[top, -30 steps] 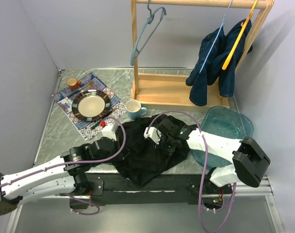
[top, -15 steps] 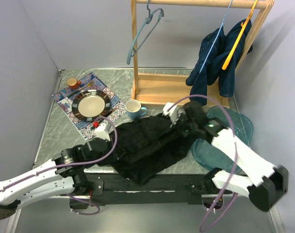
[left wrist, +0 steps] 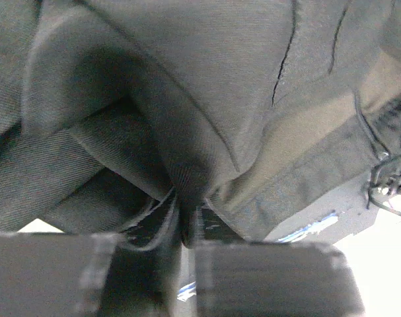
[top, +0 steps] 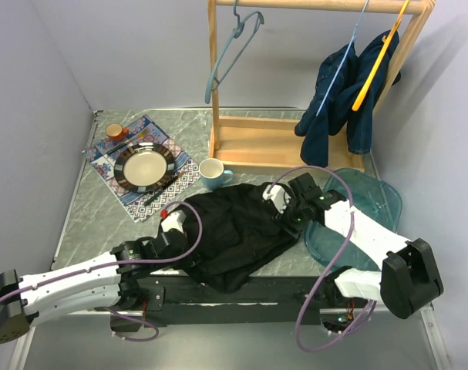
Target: Place the skirt on the hanger
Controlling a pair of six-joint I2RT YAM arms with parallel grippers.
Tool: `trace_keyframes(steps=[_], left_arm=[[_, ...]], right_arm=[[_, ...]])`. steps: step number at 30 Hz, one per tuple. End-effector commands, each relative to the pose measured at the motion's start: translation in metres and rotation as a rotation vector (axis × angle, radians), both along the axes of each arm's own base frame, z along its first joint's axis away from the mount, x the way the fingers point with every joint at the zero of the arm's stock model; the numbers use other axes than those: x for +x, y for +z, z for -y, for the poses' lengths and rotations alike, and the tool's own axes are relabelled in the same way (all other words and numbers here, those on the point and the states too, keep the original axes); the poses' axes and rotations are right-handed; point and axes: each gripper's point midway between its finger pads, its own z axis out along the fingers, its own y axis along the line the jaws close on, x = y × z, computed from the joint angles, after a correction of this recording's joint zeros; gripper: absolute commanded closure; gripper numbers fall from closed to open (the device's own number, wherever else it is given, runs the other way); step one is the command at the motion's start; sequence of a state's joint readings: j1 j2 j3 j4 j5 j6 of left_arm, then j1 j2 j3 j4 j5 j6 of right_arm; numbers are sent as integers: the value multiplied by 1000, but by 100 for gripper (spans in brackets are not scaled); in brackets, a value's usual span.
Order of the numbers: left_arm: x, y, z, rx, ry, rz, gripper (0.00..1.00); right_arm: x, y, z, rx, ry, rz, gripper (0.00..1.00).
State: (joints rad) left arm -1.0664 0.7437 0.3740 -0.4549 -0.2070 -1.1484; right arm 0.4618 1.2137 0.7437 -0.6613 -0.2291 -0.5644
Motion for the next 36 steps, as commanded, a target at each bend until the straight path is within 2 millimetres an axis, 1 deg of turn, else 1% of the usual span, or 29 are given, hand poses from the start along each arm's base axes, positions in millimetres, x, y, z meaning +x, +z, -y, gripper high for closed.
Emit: trace_keyframes(steps=[1, 3, 5, 6, 7, 11, 12, 13, 14, 15, 17, 18, 20, 21, 22, 23, 24, 25, 26, 27, 28, 29, 30, 31, 32, 33, 34, 35, 36], left_arm=[[8, 13, 5, -51, 56, 5, 76], [9, 21, 4, -57, 49, 25, 65], [12, 40, 5, -80, 39, 64, 59], [12, 45, 3, -79, 39, 73, 52], [14, 53, -2, -63, 54, 84, 50], [16, 75, -19, -39, 84, 126, 49], [16, 81, -21, -44, 84, 139, 47], [17, 94, -21, -67, 85, 159, 45], [19, 106, -23, -85, 74, 199, 43], [20, 117, -23, -103, 61, 232, 37], [31, 153, -27, -134, 68, 354, 28], [35, 177, -28, -158, 72, 413, 27], [50, 205, -29, -112, 67, 531, 25], [56, 235, -30, -126, 78, 586, 24], [66, 238, -22, -40, 46, 615, 23], [73, 249, -20, -11, 50, 640, 23], [82, 280, -19, -24, 72, 687, 23], [94, 281, -10, 50, 38, 709, 22], [101, 291, -5, 62, 31, 731, 22], [111, 322, -2, 9, 37, 786, 21], [123, 326, 5, 49, 1, 816, 21], [130, 339, 7, 35, -5, 850, 19], [144, 369, -1, 9, 34, 906, 18], [154, 371, 11, 15, -30, 920, 18], [161, 382, 13, 4, -43, 942, 17], [173, 408, 3, -11, -8, 988, 17], [185, 410, 15, -18, -60, 992, 18], [193, 418, 16, -17, -61, 1004, 19], [199, 447, 7, -28, -32, 1057, 19]], right_arm=[[12, 35, -7, 65, 68, 113, 35], [7, 49, -12, 95, 107, 124, 33], [4, 65, -21, 146, 168, 146, 29], [3, 73, -23, 163, 178, 168, 28], [4, 78, -23, 169, 183, 186, 24], [14, 101, -21, 173, 163, 239, 20], [8, 104, -21, 188, 176, 227, 19], [6, 109, -22, 207, 194, 233, 18], [0, 118, -30, 266, 227, 229, 18], [-6, 125, -34, 296, 246, 240, 18], [-13, 135, -46, 383, 267, 235, 14], [-9, 144, -52, 422, 268, 272, 12], [-9, 144, -58, 471, 242, 257, 10], [-4, 147, -64, 505, 242, 267, 10], [-4, 145, -67, 528, 223, 238, 10], [-5, 144, -70, 549, 220, 215, 10], [-9, 143, -75, 592, 242, 173, 10], [-12, 142, -77, 611, 258, 154, 10], [-11, 141, -74, 609, 256, 146, 9], [-16, 140, -71, 613, 264, 129, 9], [-18, 137, -69, 625, 262, 116, 9], [-21, 138, -68, 641, 267, 116, 9], [-23, 136, -67, 652, 264, 109, 8], [-24, 135, -66, 653, 267, 107, 9], [-26, 134, -65, 654, 267, 103, 9], [-24, 134, -65, 655, 263, 105, 9], [-24, 135, -65, 655, 264, 106, 9], [-23, 135, -65, 655, 261, 100, 8], [-24, 134, -65, 651, 261, 95, 8]])
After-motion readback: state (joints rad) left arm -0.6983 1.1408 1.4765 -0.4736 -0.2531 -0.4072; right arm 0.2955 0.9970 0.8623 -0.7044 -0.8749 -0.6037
